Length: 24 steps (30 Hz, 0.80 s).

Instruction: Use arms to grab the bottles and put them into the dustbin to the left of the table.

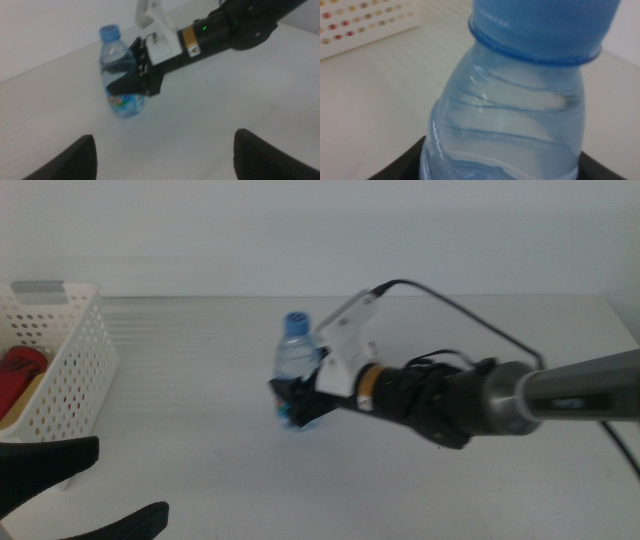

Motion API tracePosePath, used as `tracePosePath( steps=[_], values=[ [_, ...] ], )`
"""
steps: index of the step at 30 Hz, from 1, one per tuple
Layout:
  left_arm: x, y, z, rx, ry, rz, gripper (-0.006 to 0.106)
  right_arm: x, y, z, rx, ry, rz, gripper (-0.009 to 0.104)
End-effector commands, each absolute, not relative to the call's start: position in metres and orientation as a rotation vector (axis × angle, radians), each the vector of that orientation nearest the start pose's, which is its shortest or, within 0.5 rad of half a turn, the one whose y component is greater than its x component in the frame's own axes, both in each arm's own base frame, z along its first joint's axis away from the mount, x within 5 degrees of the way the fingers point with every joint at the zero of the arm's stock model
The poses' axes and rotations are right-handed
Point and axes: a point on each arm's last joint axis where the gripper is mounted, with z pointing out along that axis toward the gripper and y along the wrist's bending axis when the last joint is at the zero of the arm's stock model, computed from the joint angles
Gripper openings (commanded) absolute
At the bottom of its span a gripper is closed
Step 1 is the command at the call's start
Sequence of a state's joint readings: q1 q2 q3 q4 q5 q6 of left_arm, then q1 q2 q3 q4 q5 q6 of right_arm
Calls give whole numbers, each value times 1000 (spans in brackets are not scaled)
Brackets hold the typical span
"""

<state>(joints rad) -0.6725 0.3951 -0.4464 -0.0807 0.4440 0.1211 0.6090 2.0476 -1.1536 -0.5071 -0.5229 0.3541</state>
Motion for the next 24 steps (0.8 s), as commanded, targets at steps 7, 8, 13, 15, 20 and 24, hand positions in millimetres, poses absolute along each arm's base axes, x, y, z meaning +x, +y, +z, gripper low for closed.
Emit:
tracePosePath(
  steps=[7, 8, 13, 15, 20, 24],
  values=[
    [67, -58, 311, 651, 1692, -489, 90, 337, 315, 195, -855, 1533, 710, 0],
    [67, -58, 311, 651, 1692, -489, 90, 336, 318, 194, -860, 1530, 714, 0],
    [67, -58, 311, 651, 1693, -489, 90, 330, 330, 188, -913, 1494, 701, 4],
    [67, -58, 311, 651, 1693, -489, 90, 329, 331, 188, -907, 1496, 706, 12],
    [67, -58, 311, 651, 1693, -489, 90, 325, 335, 189, -895, 1480, 736, 48],
    [67, -58, 311, 651, 1693, -489, 90, 324, 334, 190, -880, 1499, 749, 89]
  ],
)
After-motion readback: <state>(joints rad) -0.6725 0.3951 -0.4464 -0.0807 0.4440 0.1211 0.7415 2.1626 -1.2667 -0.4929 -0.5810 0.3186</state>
